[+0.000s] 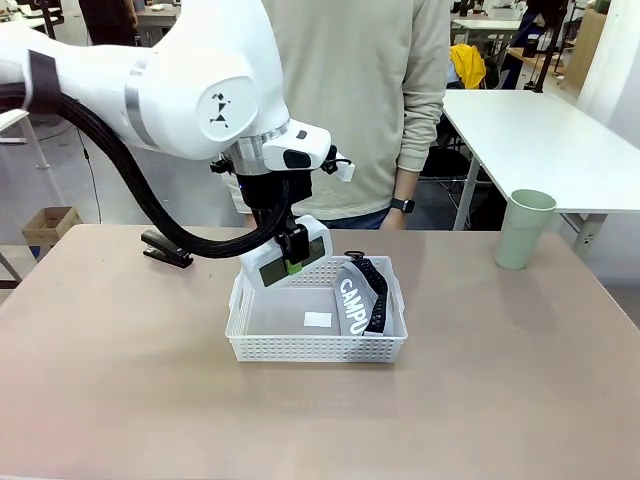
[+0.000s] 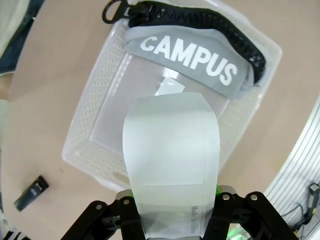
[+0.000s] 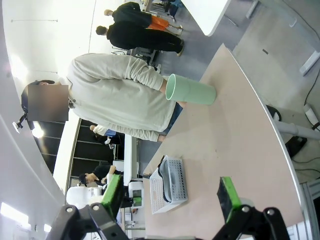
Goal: Efficiently arrange items inside the basket to fit them all.
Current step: Pick up the Digital clock and place it inside the Organizing basket.
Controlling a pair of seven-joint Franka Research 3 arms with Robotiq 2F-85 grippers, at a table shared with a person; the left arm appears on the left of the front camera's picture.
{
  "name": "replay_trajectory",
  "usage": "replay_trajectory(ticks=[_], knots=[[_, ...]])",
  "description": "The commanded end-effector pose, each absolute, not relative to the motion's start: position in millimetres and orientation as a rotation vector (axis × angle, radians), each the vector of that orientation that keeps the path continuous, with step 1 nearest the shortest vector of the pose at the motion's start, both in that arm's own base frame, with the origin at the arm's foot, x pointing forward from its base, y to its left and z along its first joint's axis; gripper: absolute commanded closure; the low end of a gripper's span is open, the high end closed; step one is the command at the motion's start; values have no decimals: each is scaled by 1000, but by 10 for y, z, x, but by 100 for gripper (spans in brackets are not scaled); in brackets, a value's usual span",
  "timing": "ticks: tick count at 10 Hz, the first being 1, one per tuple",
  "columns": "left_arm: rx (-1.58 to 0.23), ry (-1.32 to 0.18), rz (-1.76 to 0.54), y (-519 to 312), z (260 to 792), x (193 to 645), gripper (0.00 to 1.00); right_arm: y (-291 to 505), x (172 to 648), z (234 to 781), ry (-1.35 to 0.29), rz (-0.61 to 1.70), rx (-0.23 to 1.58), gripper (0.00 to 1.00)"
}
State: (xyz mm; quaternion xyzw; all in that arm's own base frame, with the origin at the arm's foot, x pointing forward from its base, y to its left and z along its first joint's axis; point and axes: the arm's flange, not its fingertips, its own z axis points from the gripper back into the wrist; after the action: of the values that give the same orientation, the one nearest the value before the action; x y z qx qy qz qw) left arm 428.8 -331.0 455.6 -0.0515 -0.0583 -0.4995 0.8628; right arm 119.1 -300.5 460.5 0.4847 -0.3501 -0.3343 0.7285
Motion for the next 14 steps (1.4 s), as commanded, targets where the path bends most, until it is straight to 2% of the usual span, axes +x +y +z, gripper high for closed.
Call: replay_trajectory(ticks=[1, 2, 4, 6, 14], knots=[[-104, -65, -1059, -3552, 4242, 4581, 49, -3027, 1131, 4616, -810, -721, 1070, 0], [-119, 0, -1050, -3622, 4111, 4572, 49, -3027, 1131, 4616, -810, -721, 1070, 0], [-141, -35, -986, -3715, 3901, 4600, 49, -3027, 1131, 4616, -810, -721, 1070, 0], [-126, 8, -925, -3733, 3669, 4592, 49, -3027, 1131, 4616, -810, -721, 1070, 0], [-69, 17, -880, -3623, 3545, 4588, 49, -3027, 1131, 4616, -810, -721, 1070, 0]])
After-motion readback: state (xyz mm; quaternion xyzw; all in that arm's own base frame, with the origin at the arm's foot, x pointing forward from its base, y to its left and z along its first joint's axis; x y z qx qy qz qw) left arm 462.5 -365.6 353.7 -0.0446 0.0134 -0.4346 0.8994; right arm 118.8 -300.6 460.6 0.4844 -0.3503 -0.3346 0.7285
